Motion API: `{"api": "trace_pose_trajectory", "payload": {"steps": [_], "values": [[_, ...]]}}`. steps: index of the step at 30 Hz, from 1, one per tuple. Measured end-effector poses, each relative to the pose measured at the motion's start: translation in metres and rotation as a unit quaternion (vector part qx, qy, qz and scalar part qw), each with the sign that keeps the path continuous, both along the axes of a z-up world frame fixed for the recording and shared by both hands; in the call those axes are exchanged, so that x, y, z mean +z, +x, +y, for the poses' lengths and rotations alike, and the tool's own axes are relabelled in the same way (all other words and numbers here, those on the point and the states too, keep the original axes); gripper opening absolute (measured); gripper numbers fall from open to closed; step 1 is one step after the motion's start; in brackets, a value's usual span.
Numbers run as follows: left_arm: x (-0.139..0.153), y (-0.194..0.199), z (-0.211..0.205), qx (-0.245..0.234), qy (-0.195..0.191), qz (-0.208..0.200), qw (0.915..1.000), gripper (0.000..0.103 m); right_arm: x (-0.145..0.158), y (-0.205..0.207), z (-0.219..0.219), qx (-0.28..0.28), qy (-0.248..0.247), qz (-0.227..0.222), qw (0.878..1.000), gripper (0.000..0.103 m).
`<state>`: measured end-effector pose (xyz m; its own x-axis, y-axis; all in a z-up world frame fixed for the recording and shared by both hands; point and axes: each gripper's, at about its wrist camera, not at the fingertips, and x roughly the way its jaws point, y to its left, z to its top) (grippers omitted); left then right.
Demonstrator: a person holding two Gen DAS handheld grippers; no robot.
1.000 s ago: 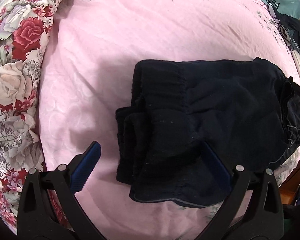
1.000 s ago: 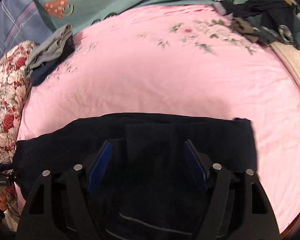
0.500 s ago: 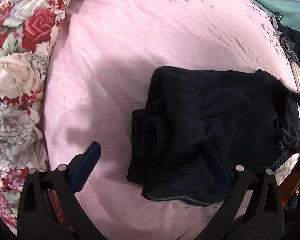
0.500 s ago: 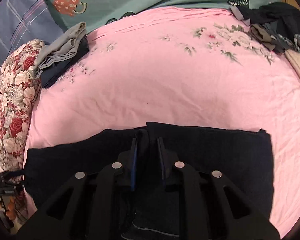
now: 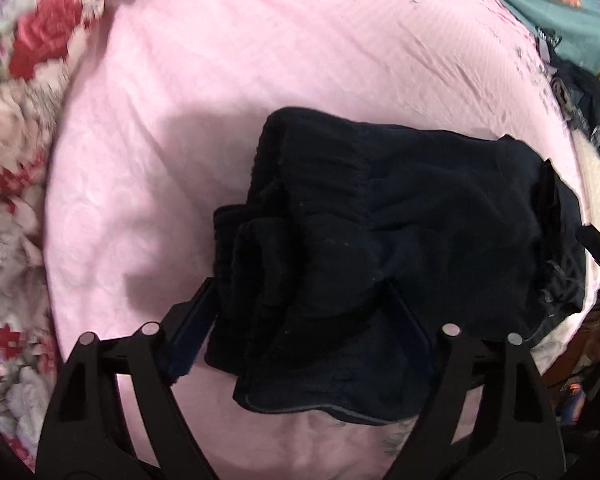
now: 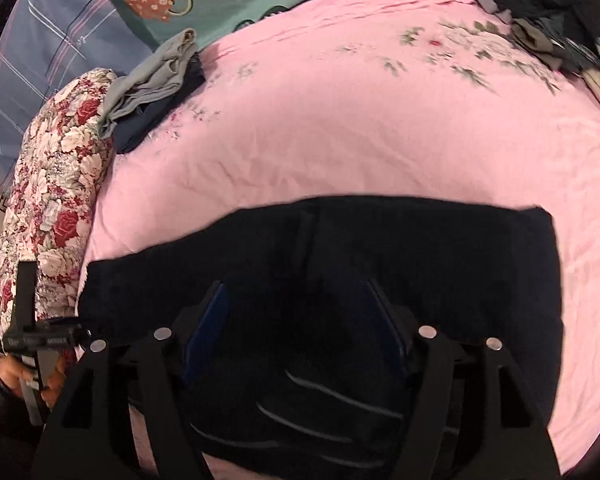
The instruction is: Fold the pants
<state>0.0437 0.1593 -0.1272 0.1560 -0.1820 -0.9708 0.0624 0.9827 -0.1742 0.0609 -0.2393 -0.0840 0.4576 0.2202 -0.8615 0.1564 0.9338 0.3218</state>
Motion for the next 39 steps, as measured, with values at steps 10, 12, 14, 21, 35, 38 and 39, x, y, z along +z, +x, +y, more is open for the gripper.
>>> {"api": "trace_pose_trajectory", "payload": {"steps": [10, 12, 14, 21, 35, 38, 39], "values": [[0.005, 0.000, -0.012, 0.023, 0.036, 0.004, 0.9991, 0.080, -0.038, -0.030, 0.041, 0.132, -0.076, 0.054, 0.987, 0.070], [0.005, -0.007, -0.010, 0.029, 0.042, -0.001, 0.9987, 0.080, -0.034, -0.031, 0.045, 0.151, -0.081, 0.054, 0.984, 0.071], [0.005, -0.009, -0.016, 0.037, 0.051, -0.008, 0.9980, 0.076, -0.034, -0.034, 0.049, 0.180, -0.096, 0.050, 0.978, 0.067], [0.031, -0.020, -0.030, 0.039, 0.071, -0.043, 0.9958, 0.052, -0.017, -0.027, 0.037, 0.196, -0.052, 0.029, 0.979, 0.027], [0.099, -0.041, -0.085, 0.021, 0.001, -0.078, 0.9967, 0.035, 0.000, -0.011, 0.016, 0.221, 0.093, 0.015, 0.971, 0.068], [0.111, -0.042, -0.122, -0.017, -0.030, -0.080, 0.9962, 0.029, 0.013, -0.008, 0.014, 0.226, 0.128, -0.009, 0.966, 0.068], [0.113, -0.042, -0.134, -0.030, -0.032, -0.079, 0.9959, 0.029, 0.017, -0.006, 0.012, 0.221, 0.136, -0.016, 0.966, 0.068]]}}
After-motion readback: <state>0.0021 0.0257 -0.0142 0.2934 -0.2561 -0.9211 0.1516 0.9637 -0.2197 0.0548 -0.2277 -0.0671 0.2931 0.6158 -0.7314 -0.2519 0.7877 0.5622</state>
